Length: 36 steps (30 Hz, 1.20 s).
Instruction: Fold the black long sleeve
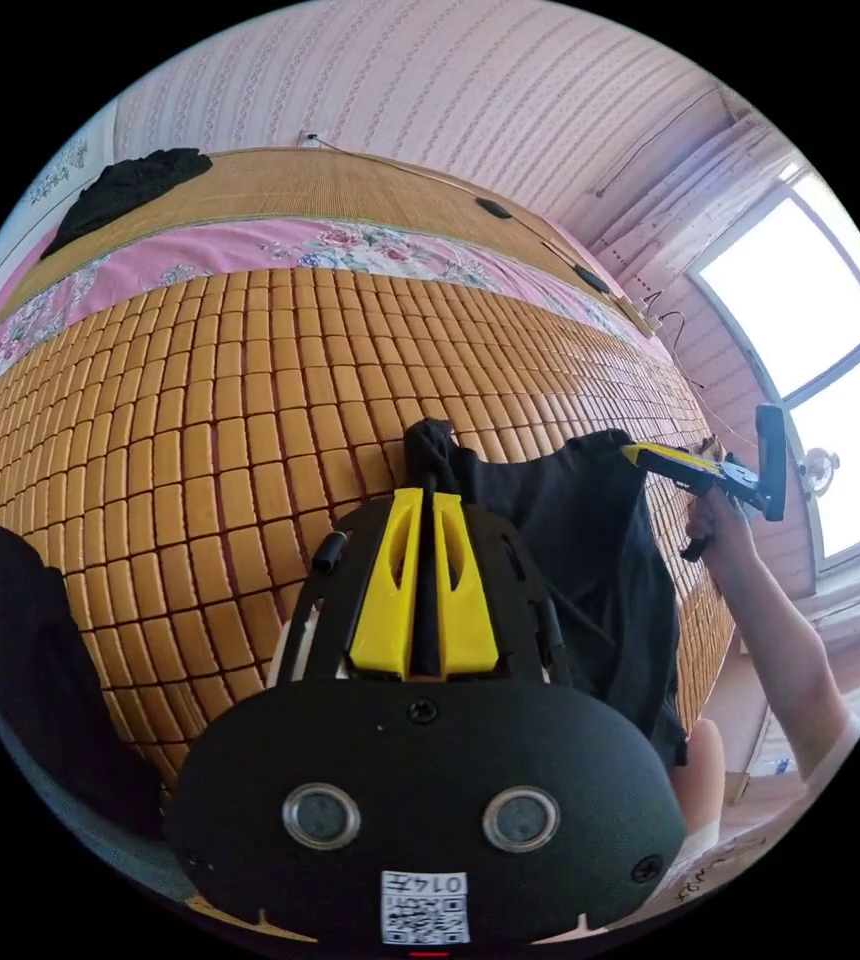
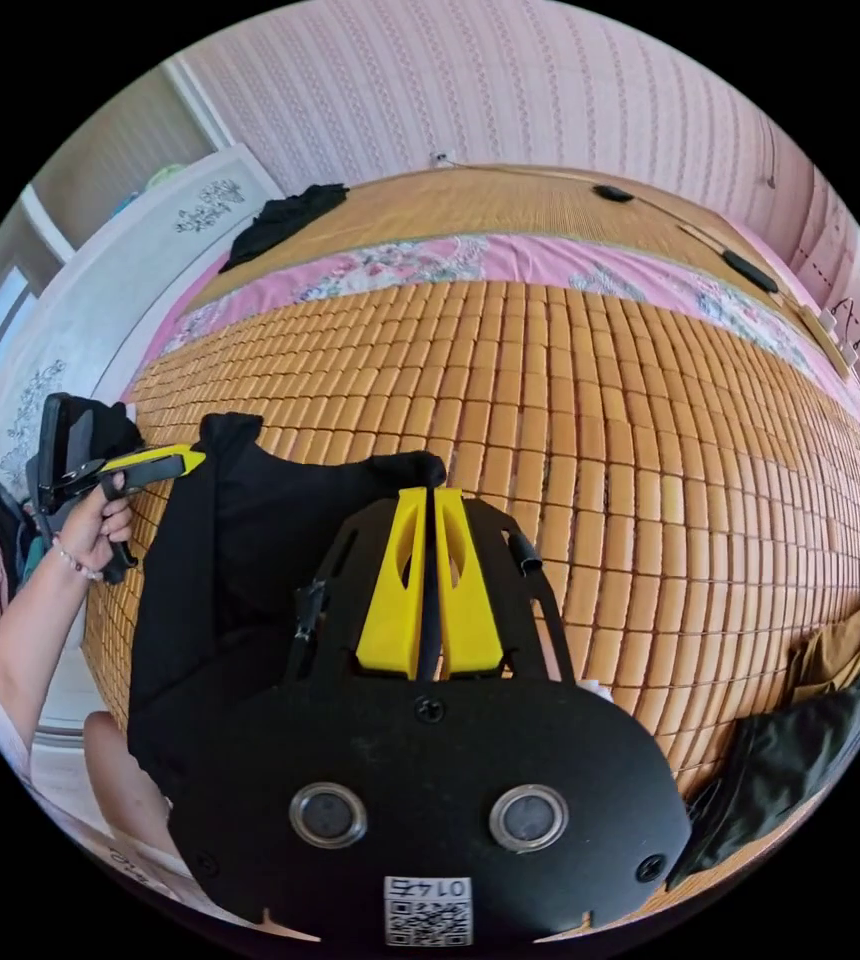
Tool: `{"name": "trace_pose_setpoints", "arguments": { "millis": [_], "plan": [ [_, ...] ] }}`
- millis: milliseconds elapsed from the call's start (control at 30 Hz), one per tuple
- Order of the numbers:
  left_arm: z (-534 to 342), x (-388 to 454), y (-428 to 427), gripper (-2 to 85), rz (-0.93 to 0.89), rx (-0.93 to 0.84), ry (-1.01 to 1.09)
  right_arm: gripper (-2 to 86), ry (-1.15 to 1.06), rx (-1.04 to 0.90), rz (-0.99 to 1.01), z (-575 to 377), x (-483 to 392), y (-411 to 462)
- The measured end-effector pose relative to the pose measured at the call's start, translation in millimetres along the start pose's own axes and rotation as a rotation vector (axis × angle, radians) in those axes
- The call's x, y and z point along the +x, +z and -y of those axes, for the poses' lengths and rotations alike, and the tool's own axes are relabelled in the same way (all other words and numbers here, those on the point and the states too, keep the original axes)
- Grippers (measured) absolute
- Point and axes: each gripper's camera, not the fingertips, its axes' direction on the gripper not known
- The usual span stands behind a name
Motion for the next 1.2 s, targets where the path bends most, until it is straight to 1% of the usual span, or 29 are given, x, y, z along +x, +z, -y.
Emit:
{"name": "trace_pose_setpoints", "arguments": {
  "millis": [100, 167, 200, 267, 300, 367, 400, 467, 500, 533, 567, 667, 800, 900, 967, 1033, 1100, 1167, 1200],
  "plan": [
    [-11.1, 3.6, -34.7, -0.6, -0.035, 0.088, 0.063, -0.4, -0.065, 0.122, 0.066, -16.1, -9.1, -45.8],
    [-36.4, 4.7, -71.8, -0.8, -0.131, 0.176, 0.080, -0.5, -0.117, 0.224, 0.126, -44.8, -17.6, -92.3],
    [-45.6, 4.9, -81.1, -0.9, -0.164, 0.198, 0.088, -0.6, -0.135, 0.249, 0.141, -55.0, -20.0, -104.2],
    [-89.9, 5.9, -115.6, -0.9, -0.266, 0.246, 0.131, -0.6, -0.186, 0.338, 0.184, -107.9, -28.6, -150.0],
    [-103.1, 6.4, -123.5, -1.0, -0.281, 0.251, 0.147, -0.6, -0.191, 0.352, 0.207, -123.2, -30.1, -160.0],
    [-161.6, 9.3, -148.9, -1.0, -0.336, 0.213, 0.182, -0.5, -0.212, 0.339, 0.305, -187.5, -37.8, -190.6],
    [-177.4, 10.5, -153.3, -1.0, -0.352, 0.197, 0.192, -0.5, -0.219, 0.321, 0.327, -204.0, -40.7, -195.0],
    [-240.0, 13.8, -158.6, -1.0, -0.378, 0.098, 0.171, -0.2, -0.189, 0.153, 0.405, -264.7, -52.8, -189.7],
    [-255.6, 14.2, -157.6, -1.0, -0.364, 0.073, 0.148, -0.1, -0.166, 0.094, 0.414, -278.4, -55.6, -183.2],
    [-285.3, 15.2, -154.9, -1.0, -0.310, 0.039, 0.100, 0.1, -0.116, -0.011, 0.379, -304.6, -62.0, -168.7],
    [-311.2, 16.5, -151.4, -0.9, -0.252, 0.008, 0.061, 0.4, -0.070, -0.094, 0.300, -327.1, -68.1, -155.5],
    [-351.8, 22.0, -142.8, -0.8, -0.196, -0.056, -0.018, 1.4, -0.031, -0.204, 0.172, -352.0, -85.8, -138.7],
    [-361.7, 49.8, -130.5, 0.4, -0.173, -0.070, -0.008, 3.6, -0.019, -0.132, 0.166, -344.1, -108.9, -139.1],
    [-356.1, 83.2, -109.3, 4.8, -0.103, -0.049, 0.030, 5.1, -0.055, -0.137, 0.170, -330.5, -136.2, -125.8],
    [-348.6, 104.4, -81.7, 8.4, -0.062, -0.084, 0.025, 5.3, -0.118, -0.164, 0.111, -322.4, -164.3, -106.1],
    [-345.8, 115.7, -57.2, 8.4, -0.016, -0.125, 0.022, 5.3, -0.170, -0.219, 0.057, -318.4, -185.2, -85.7],
    [-345.4, 123.9, -33.5, 6.0, 0.043, -0.212, 0.029, 5.2, -0.218, -0.278, 0.011, -316.8, -203.8, -66.0],
    [-348.6, 136.4, -25.6, 3.1, 0.131, -0.233, 0.117, 4.8, -0.259, -0.329, -0.080, -317.4, -222.7, -46.7],
    [-350.0, 137.8, -25.6, 2.4, 0.143, -0.235, 0.129, 4.6, -0.268, -0.330, -0.095, -317.8, -226.6, -44.1]
  ]
}}
